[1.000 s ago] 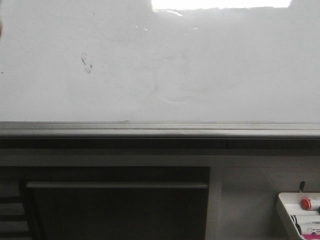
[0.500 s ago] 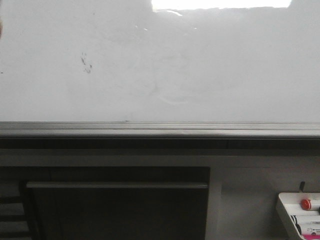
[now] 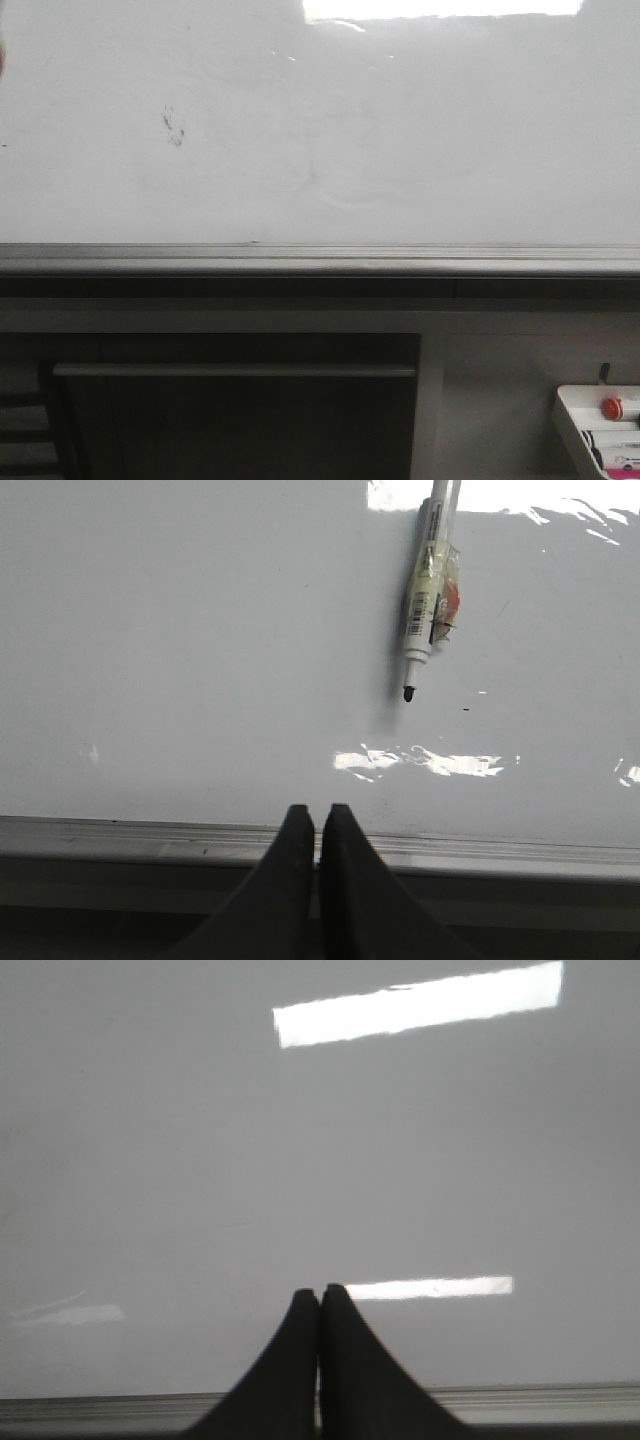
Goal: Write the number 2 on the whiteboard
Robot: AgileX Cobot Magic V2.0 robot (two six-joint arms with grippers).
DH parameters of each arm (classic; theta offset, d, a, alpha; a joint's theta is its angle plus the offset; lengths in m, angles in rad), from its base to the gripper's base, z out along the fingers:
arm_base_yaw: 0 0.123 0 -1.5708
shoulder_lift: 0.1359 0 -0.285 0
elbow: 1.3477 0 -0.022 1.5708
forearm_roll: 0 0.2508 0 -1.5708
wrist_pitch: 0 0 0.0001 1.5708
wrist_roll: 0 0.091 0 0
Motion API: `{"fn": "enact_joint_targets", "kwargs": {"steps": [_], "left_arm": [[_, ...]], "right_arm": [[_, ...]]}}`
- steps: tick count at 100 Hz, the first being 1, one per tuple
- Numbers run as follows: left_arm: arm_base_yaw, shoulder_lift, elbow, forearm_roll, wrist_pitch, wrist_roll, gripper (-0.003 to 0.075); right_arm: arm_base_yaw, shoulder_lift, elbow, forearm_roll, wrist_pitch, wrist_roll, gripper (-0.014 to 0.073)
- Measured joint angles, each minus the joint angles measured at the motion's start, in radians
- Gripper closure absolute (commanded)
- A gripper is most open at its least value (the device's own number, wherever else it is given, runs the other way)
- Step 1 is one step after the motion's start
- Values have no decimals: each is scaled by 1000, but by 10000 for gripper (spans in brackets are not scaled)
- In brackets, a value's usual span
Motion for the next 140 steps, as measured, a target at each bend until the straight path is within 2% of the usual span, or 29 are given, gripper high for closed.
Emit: {"fn": "enact_joint_targets", "kwargs": {"steps": [28, 42, 69, 105, 118, 140], "left_arm": [[0, 0, 0, 8, -114, 0, 738], [0, 0, -17, -16, -114, -3, 738], [0, 10, -223, -27, 20, -5, 738], [0, 261, -512, 14, 327, -5, 738], [0, 306, -535, 14, 358, -3, 738], [0, 319, -518, 14, 372, -3, 738]], "right_arm": [[0, 0, 0, -2, -31, 1, 666], [0, 0, -49, -2, 51, 1, 666], [0, 44, -313, -2, 307, 1, 666], [0, 394, -647, -2, 633, -10, 666], [0, 481, -687, -3, 697, -12, 666], [0, 537, -689, -4, 709, -14, 666]]}}
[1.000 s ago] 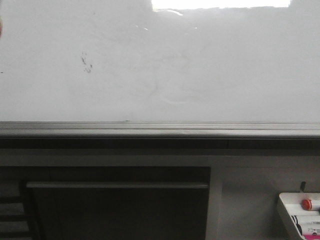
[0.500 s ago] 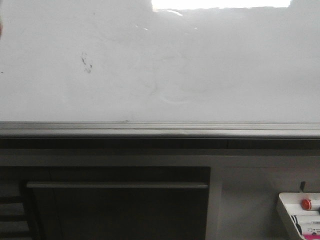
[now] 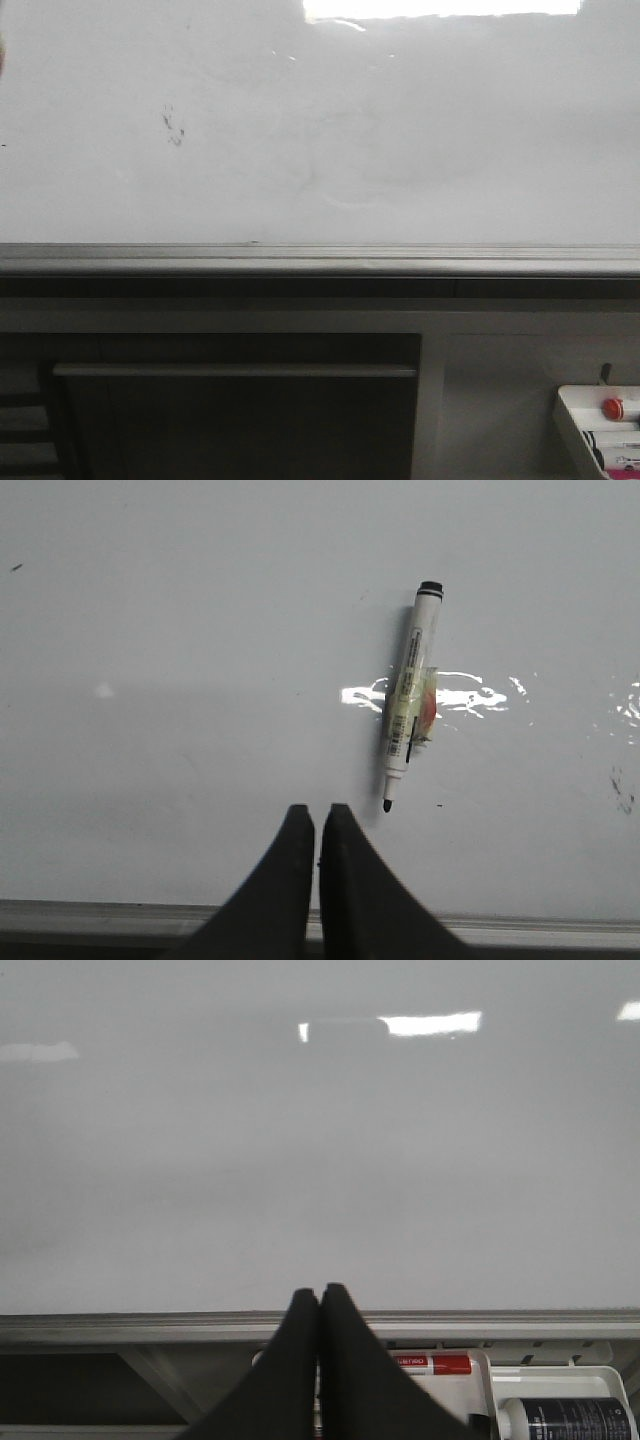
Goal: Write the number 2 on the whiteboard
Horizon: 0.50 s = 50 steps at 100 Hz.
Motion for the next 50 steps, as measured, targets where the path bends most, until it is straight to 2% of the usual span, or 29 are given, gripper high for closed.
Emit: {"fn": "enact_joint_targets", "kwargs": {"steps": [6, 11, 20, 28, 35, 44, 50], "left_arm": [[0, 0, 8, 0, 0, 0, 724], [0, 0, 12, 0, 3, 0, 680], [0, 0, 16, 6, 3, 0, 522], [0, 0, 18, 22, 3, 0, 338], [0, 0, 18, 31, 3, 0, 233], [-10, 0, 20, 35, 4, 0, 204], [-25, 4, 20, 35, 7, 2, 204]], "right_arm": [[0, 2, 0, -2, 0, 0, 666], [0, 6, 0, -9, 0, 0, 665], [0, 10, -2, -16, 0, 0, 624], [0, 20, -2, -16, 4, -2, 505], [0, 23, -2, -17, 6, -4, 375], [0, 23, -2, -18, 9, -6, 242], [0, 24, -2, -20, 9, -8, 215]]}}
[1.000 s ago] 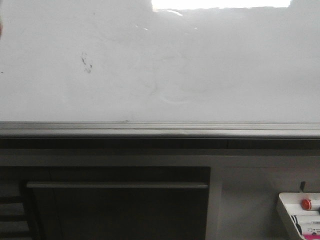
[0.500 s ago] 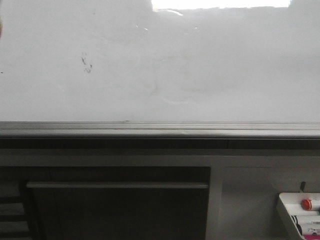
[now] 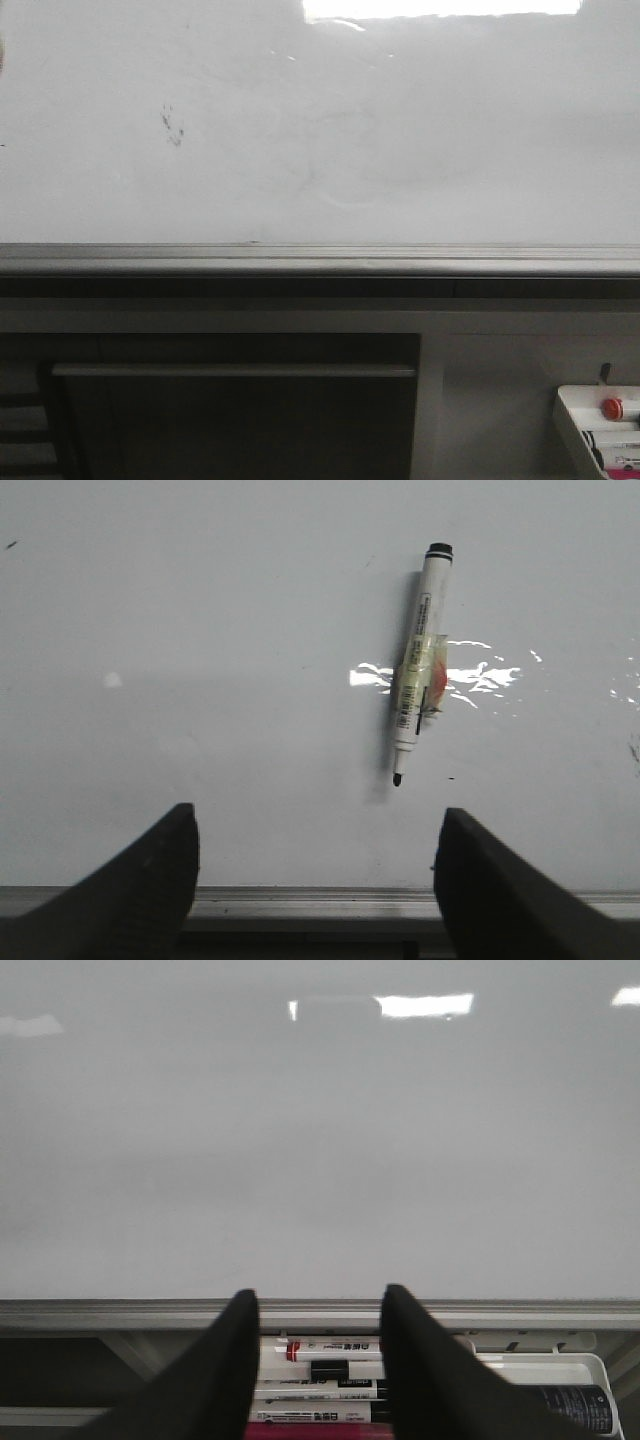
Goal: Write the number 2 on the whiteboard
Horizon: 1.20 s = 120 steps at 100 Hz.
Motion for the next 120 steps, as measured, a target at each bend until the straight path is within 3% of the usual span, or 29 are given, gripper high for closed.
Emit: {"fn": "enact_joint_targets", "kwargs": {"steps": [15, 38, 76, 94, 120], "left_arm": [[-61, 67, -33, 2, 36, 24, 204], [-124, 342, -152, 4, 85, 46, 205], [-134, 810, -367, 16, 76, 52, 205], [-134, 910, -435, 16, 38, 52, 210], [-134, 964, -457, 40, 20, 52, 293]], "right_arm": [[0, 5, 0, 0, 4, -2, 222], [0, 5, 0, 0, 13, -3, 222], [0, 5, 0, -1, 31, -3, 222], [0, 5, 0, -2, 37, -3, 222], [0, 5, 0, -2, 38, -3, 222]]}}
